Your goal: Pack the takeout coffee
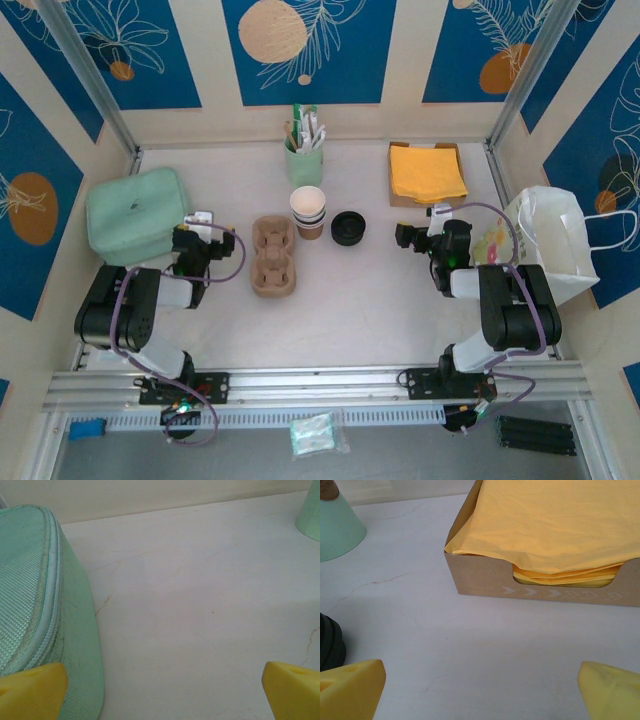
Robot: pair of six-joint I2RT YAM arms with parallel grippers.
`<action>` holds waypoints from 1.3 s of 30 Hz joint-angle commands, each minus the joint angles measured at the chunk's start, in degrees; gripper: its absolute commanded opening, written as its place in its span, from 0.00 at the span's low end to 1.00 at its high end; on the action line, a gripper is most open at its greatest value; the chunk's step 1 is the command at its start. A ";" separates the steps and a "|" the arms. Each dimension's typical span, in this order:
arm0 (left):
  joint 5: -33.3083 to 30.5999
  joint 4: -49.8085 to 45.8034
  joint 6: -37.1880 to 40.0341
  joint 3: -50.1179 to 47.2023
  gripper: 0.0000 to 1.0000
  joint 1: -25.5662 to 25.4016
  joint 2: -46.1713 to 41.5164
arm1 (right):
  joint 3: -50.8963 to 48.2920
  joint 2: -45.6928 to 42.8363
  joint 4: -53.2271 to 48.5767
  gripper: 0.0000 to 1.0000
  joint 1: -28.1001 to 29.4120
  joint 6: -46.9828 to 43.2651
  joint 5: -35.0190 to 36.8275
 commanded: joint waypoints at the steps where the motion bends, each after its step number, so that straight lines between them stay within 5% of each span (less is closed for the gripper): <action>1: -2.25 -0.91 -1.20 0.30 0.99 0.63 -1.69 | 0.67 -0.88 0.83 0.99 -0.08 0.63 0.23; 7: -5.20 -18.27 -1.86 6.01 0.99 0.64 -10.65 | 12.63 -9.68 -27.29 0.99 -0.37 5.83 4.91; 12: -5.17 -34.35 -5.50 12.44 0.99 0.63 -20.49 | 25.93 -11.67 -52.87 0.99 -2.80 24.31 0.25; 15: -2.83 -47.42 -9.71 17.77 0.99 0.58 -25.64 | 28.05 -12.85 -55.35 0.99 -5.91 28.67 -15.76; 19: 1.00 -61.18 -15.02 22.63 0.99 0.45 -31.99 | 26.93 -20.68 -57.21 0.99 -1.58 26.32 -19.59; 23: 4.20 -70.44 -17.75 24.71 0.99 0.19 -37.95 | 28.16 -26.97 -65.01 0.99 8.39 23.10 -16.45; 29: 8.14 -78.25 -22.08 26.03 0.99 -0.33 -42.67 | 27.07 -30.89 -71.67 0.99 31.66 23.69 -6.31; 39: 11.95 -80.63 -25.16 25.81 0.99 -2.44 -40.97 | 22.70 -19.25 -65.10 0.99 63.70 36.11 8.76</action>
